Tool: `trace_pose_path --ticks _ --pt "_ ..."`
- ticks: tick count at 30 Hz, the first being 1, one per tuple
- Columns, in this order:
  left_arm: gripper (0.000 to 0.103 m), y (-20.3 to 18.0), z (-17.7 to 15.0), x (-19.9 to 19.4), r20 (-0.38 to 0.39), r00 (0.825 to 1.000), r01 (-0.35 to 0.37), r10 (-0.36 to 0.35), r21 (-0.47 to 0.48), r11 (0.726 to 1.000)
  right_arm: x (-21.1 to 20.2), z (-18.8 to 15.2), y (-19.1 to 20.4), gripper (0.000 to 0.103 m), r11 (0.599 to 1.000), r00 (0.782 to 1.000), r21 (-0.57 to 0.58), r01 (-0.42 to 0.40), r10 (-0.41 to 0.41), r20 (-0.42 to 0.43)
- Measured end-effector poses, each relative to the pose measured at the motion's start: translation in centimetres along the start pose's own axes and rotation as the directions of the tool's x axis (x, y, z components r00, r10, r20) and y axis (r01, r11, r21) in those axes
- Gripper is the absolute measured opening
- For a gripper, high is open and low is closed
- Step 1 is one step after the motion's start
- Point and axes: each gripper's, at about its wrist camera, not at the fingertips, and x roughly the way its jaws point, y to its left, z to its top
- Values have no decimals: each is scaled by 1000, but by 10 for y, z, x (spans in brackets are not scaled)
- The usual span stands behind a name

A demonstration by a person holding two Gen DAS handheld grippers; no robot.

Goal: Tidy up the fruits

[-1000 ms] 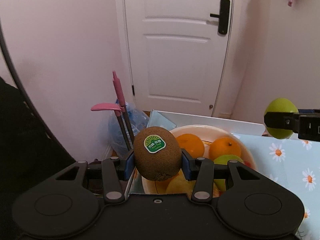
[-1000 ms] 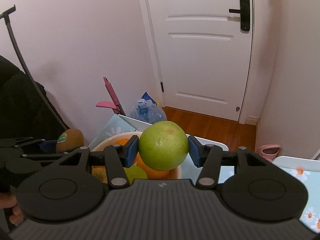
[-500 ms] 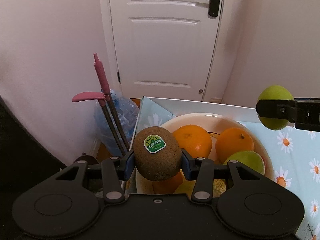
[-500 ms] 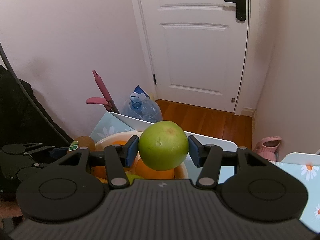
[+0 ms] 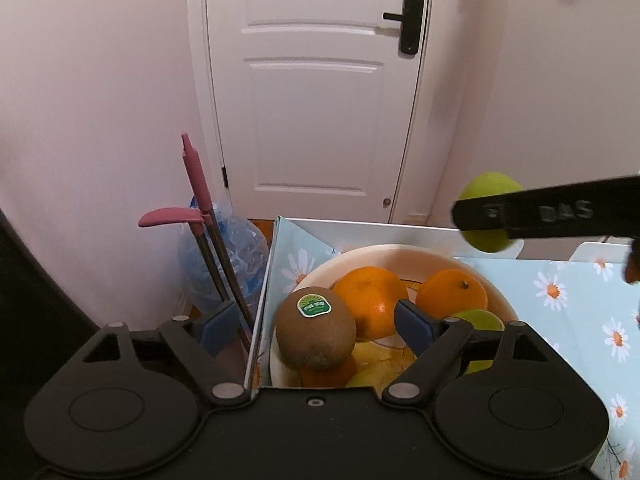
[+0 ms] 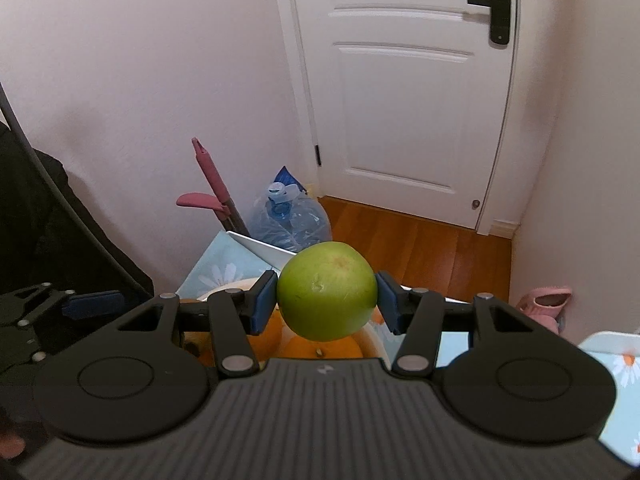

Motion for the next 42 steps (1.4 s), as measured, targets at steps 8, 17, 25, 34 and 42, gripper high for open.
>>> trace_pose_path --ticks 8,17,25,34,42 --pt "95 5 -4 -15 35 999 -25 24 15 1000 29 5 6 68 999 998 -11 -33 32 -48" --pt "102 0 -10 -20 77 997 -35 31 55 998 65 0 8 68 999 993 -12 -37 35 -111" --pt "102 3 -12 -16 61 998 -19 16 64 998 63 -2 13 83 999 995 -25 -48 46 -83" --pt "102 1 -15 -21 52 999 1 -5 85 996 29 -7 10 103 1000 1000 5 14 -14 -13" --pt "102 -11 -12 -48 93 996 0 -8 86 996 -35 -9 -2 103 999 998 25 36 -37 59"
